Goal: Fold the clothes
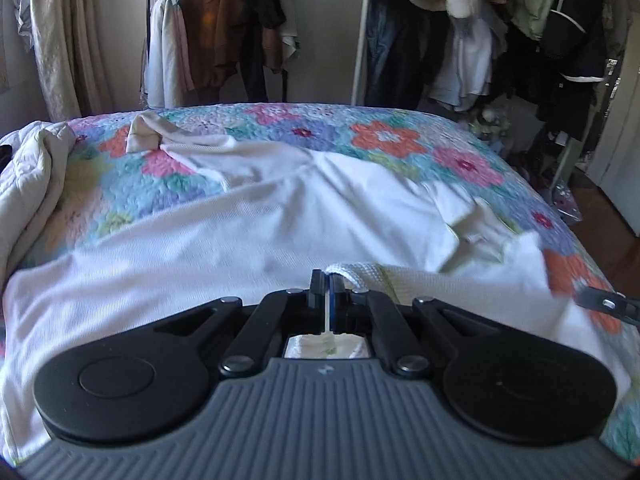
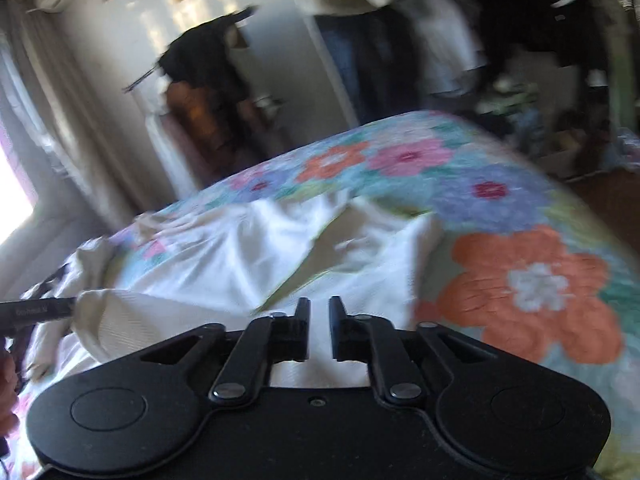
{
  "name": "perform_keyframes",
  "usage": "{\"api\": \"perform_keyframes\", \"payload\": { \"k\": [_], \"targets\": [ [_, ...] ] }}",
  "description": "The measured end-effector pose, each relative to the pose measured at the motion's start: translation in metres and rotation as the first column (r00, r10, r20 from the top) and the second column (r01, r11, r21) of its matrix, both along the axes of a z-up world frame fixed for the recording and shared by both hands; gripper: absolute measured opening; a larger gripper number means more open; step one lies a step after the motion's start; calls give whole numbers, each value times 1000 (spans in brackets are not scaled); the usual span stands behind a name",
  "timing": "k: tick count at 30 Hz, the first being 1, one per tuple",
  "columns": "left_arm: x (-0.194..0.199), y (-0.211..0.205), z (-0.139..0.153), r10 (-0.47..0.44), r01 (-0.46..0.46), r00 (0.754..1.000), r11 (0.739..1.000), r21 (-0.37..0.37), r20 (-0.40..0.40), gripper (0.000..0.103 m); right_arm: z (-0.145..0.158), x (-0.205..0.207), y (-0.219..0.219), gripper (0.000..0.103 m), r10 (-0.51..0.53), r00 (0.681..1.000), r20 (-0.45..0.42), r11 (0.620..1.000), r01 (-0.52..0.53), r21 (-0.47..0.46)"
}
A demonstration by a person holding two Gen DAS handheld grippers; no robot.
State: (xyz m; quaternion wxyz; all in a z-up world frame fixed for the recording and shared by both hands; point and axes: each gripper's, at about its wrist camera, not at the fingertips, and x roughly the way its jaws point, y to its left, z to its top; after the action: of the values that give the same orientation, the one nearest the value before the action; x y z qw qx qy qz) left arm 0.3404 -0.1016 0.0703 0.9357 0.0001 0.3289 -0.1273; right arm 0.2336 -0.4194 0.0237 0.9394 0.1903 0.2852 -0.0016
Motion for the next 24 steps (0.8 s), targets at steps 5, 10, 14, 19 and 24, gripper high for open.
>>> {"api": "perform_keyframes", "payload": {
  "k": [5,10,14,19,24],
  "targets": [
    [35,-17,-3,40,-40,999,999,34,20,2,-28,-40,-14,45,-119,952,-282,992,126,6],
    [61,-38,-12,36,-36,999,999,41,11,2,-21,-72,-19,60,-107,958,-264,993,115,12],
    [82,-51,-17,26,-26,1000,998,65,-2,2,-15,-85,-11,64,24,985,-172,999,-29,-24],
    [104,-53,-11,27,-27,1000,997,68,-1,2,-26,-61,27,63,179,961,-211,949,-225,-223],
    [128,-46,-8,59,-59,998,997,55,1,2,-53,-29,47,10,68,960,-273,773,-224,-593]
  ]
}}
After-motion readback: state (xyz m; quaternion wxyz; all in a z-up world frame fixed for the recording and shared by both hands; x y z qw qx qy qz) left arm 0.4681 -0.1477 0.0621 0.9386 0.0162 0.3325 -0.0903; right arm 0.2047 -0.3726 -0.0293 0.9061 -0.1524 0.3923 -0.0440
